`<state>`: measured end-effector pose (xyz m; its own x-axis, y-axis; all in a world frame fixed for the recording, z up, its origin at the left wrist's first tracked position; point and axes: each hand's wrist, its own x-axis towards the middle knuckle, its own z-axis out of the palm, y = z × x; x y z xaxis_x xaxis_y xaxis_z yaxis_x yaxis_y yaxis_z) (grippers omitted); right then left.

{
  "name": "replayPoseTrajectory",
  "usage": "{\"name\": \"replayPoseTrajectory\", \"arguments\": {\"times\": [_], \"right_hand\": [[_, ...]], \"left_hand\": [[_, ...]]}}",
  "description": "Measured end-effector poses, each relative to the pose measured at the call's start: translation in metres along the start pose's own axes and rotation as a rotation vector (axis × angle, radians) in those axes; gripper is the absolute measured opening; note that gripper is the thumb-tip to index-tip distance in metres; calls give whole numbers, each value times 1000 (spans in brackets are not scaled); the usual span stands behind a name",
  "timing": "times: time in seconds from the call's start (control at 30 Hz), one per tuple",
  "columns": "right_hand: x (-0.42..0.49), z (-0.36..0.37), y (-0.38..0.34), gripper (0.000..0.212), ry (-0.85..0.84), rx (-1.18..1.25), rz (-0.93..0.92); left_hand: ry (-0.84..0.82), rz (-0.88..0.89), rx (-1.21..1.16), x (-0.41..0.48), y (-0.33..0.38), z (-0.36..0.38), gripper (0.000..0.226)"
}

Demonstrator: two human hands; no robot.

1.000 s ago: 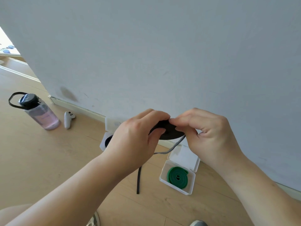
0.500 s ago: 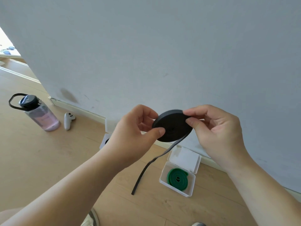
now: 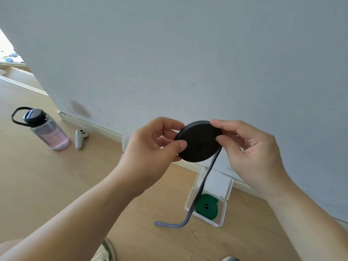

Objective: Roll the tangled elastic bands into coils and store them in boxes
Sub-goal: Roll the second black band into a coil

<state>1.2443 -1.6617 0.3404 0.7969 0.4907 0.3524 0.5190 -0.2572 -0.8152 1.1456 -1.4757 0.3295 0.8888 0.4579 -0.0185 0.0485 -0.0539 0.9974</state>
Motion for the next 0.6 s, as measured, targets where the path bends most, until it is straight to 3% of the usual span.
{"name": "replayPoseTrajectory", "arguments": {"times": [0.17,0.3,0.43,0.6], "right_hand": [[0,0,-3,41,48,105,61],[0,7,1,37,8,21,46],[-4,13,6,34,-51,-184,-137],[-2,10,7,28,17,-74,-81]], "left_hand": [[-37,-143,-202,-4,0,6,25],[-7,26,332,-9,-7,15,32],[-73,231,481,-10,-8,16,34],[-15,-6,244,-3,-5,9,30]]}}
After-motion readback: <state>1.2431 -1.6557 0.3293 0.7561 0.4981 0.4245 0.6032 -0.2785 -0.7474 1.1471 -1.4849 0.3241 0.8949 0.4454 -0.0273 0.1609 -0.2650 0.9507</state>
